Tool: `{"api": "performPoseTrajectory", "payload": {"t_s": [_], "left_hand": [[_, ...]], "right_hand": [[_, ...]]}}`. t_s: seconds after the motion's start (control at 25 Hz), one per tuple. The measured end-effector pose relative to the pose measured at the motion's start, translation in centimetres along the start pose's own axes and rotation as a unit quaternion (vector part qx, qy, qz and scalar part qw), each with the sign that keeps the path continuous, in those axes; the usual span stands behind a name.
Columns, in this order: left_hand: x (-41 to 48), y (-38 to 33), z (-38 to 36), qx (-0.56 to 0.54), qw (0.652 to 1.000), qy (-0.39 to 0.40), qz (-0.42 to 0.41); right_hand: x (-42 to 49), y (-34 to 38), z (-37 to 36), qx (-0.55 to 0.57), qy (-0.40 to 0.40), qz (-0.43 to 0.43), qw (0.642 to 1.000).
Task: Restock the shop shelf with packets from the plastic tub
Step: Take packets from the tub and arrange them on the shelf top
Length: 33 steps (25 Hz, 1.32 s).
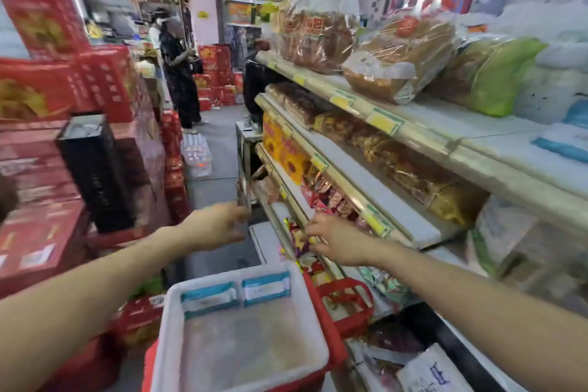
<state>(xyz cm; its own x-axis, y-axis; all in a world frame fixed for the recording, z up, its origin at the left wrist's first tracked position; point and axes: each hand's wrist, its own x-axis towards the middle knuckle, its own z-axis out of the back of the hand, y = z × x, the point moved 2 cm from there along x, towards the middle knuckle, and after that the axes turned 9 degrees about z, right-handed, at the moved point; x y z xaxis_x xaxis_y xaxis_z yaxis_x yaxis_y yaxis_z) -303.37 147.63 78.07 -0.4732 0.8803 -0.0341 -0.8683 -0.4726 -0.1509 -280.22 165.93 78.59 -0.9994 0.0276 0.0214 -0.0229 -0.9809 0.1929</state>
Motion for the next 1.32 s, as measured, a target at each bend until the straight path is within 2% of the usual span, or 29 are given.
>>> {"api": "performPoseTrajectory", "payload": {"t_s": [0.12,0.2,0.48,0.68,0.76,0.88,1.0,1.16,1.32], "left_hand": [[-2.8,1.8,-8.2,0.02,0.995,0.095,0.021],[-4.3,2.9,-11.6,0.03,0.992,0.117,0.021],[-6.7,5.1,-18.1,0.123,0.983,0.092,0.098],[-6.5,4.4,-19.0,0.142,0.986,0.041,0.072],[-6.3,5.2,-20.5,0.163,0.983,0.037,0.071],[-6.2,5.6,-21.5,0.188,0.979,0.06,0.05],[-5.7,5.4,-18.4,0.139,0.988,0.066,0.015],[-1.4,3.8,-9.0,0.092,0.99,0.046,-0.097],[5.2,-2.0,3.7,0.044,0.97,0.017,-0.238]], "right_hand": [[2.9,0.9,-7.8,0.038,0.085,0.0,0.996],[4.2,1.8,-11.8,0.034,0.111,0.003,0.993],[6.5,2.7,-19.1,-0.058,0.103,-0.038,0.992],[7.0,2.3,-21.6,-0.163,0.135,0.03,0.977],[6.8,2.9,-21.2,-0.158,0.162,0.014,0.974],[6.6,3.5,-20.3,-0.116,0.154,-0.033,0.981],[6.3,4.1,-17.2,-0.08,0.104,-0.024,0.991],[5.0,2.8,-7.1,-0.001,0.001,-0.042,0.999],[0.8,-0.3,6.8,-0.032,-0.081,-0.065,0.994]]}}
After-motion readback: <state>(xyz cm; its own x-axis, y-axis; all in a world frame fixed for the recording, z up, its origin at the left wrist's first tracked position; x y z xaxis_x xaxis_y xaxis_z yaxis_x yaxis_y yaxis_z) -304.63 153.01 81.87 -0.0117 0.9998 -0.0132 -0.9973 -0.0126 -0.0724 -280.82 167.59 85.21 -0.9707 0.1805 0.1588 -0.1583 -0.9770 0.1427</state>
